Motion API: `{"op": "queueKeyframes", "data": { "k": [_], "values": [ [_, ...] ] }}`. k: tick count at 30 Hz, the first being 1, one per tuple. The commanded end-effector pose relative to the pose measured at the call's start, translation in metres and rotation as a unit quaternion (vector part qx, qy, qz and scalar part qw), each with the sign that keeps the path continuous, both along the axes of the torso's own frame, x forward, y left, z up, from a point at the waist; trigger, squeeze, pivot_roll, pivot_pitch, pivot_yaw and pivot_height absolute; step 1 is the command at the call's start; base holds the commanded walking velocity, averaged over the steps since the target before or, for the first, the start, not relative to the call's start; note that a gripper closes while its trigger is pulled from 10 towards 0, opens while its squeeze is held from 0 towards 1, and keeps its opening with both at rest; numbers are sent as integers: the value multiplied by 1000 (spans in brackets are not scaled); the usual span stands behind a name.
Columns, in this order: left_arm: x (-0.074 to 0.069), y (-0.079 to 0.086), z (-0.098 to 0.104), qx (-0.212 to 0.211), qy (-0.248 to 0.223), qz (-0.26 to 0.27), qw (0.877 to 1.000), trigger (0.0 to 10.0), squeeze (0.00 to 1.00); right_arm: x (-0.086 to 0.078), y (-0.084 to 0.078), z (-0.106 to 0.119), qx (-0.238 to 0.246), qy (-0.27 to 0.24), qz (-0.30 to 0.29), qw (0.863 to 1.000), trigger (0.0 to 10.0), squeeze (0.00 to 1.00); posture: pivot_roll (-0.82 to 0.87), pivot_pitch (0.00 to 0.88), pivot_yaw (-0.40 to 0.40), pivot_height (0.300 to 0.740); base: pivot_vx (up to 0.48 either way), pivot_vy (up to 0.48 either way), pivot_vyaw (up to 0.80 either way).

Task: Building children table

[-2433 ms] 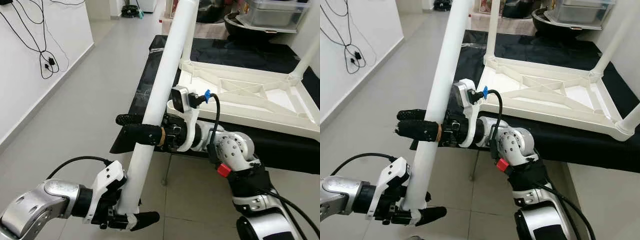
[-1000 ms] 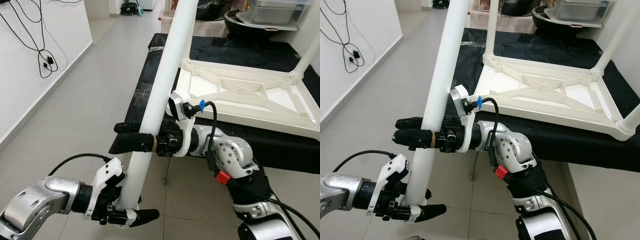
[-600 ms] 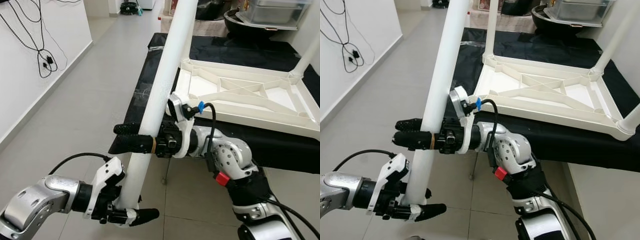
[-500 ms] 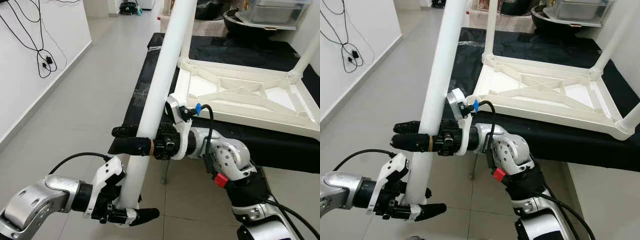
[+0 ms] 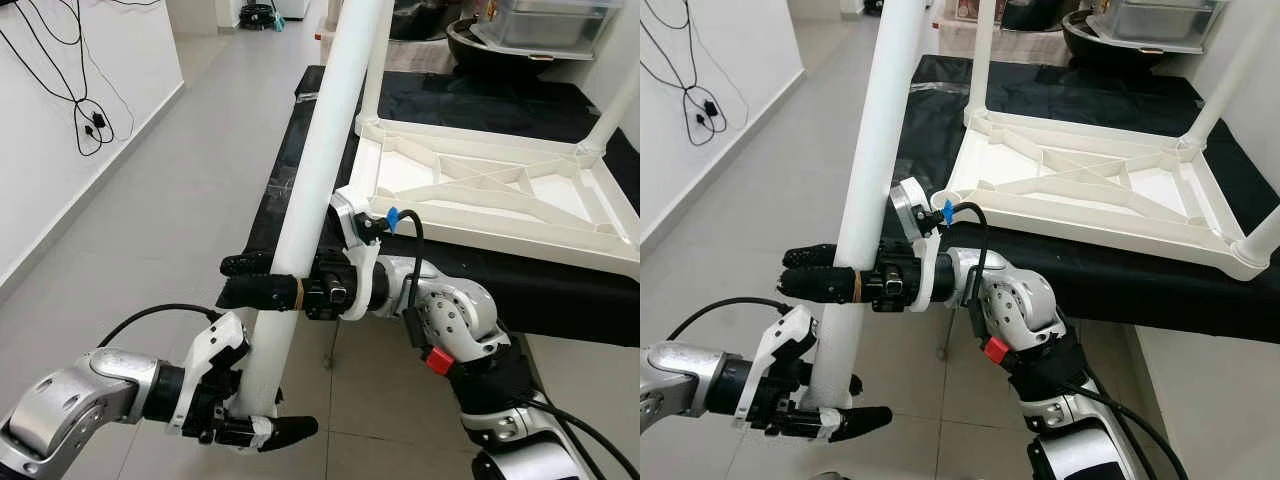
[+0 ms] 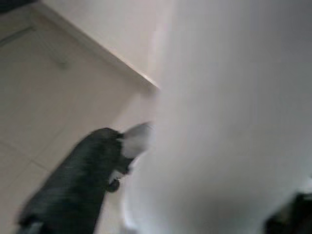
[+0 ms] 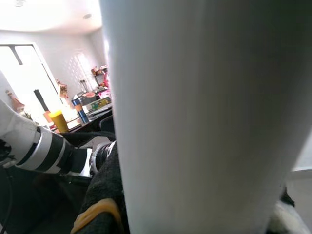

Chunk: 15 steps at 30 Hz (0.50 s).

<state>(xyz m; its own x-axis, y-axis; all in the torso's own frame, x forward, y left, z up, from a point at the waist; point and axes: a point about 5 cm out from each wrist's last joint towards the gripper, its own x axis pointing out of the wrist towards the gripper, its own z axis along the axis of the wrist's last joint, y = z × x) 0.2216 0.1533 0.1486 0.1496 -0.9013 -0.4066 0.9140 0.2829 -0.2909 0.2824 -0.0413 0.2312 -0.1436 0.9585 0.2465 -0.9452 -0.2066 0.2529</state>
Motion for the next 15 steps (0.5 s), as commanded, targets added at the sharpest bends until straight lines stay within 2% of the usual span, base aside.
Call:
{"op": "queueKeyframes", "data": {
  "k": [1, 5, 7, 8, 9, 10, 12, 14, 15],
  "values": [
    [5, 4, 1, 5, -4, 25, 1000, 10000, 1000, -1, 1, 0, 5, 0, 3, 1000, 0, 0, 97, 107, -31, 740, 0, 0, 0],
    [4, 7, 0, 7, -19, 34, 999, 10000, 1000, 2, -5, 1, 3, -4, -9, 1000, 0, 0, 98, 95, -30, 740, 0, 0, 0],
    [6, 18, -7, 36, -42, 69, 996, 10000, 1000, 8, -13, 0, -6, -11, -27, 1000, 0, 0, 100, 90, -29, 740, 0, 0, 0],
    [6, 18, -7, 36, -42, 69, 996, 10000, 1000, 8, -13, 0, -6, -11, -27, 1000, 0, 0, 100, 90, -29, 740, 0, 0, 0],
    [7, 27, -11, 54, -54, 96, 992, 10000, 0, 13, -21, -2, -19, -17, -48, 999, 0, 0, 101, 87, -28, 740, 0, 0, 0],
    [8, 36, -13, 61, -67, 135, 987, 10000, 0, 23, -33, -5, -39, -28, -89, 995, 0, 0, 104, 82, -32, 740, 0, 0, 0],
    [8, 36, -13, 61, -67, 135, 987, 10000, 0, 23, -33, -5, -39, -28, -89, 995, 0, 0, 104, 82, -32, 740, 0, 0, 0],
    [8, 44, -13, 65, -89, 183, 977, 10000, 0, 36, -52, -9, -65, -41, -150, 986, 0, 0, 110, 76, -35, 740, 0, 0, 0],
    [8, 44, -13, 65, -89, 183, 977, 10000, 0, 36, -52, -9, -65, -41, -150, 986, 0, 0, 110, 76, -35, 740, 0, 0, 0]
  ]
}}
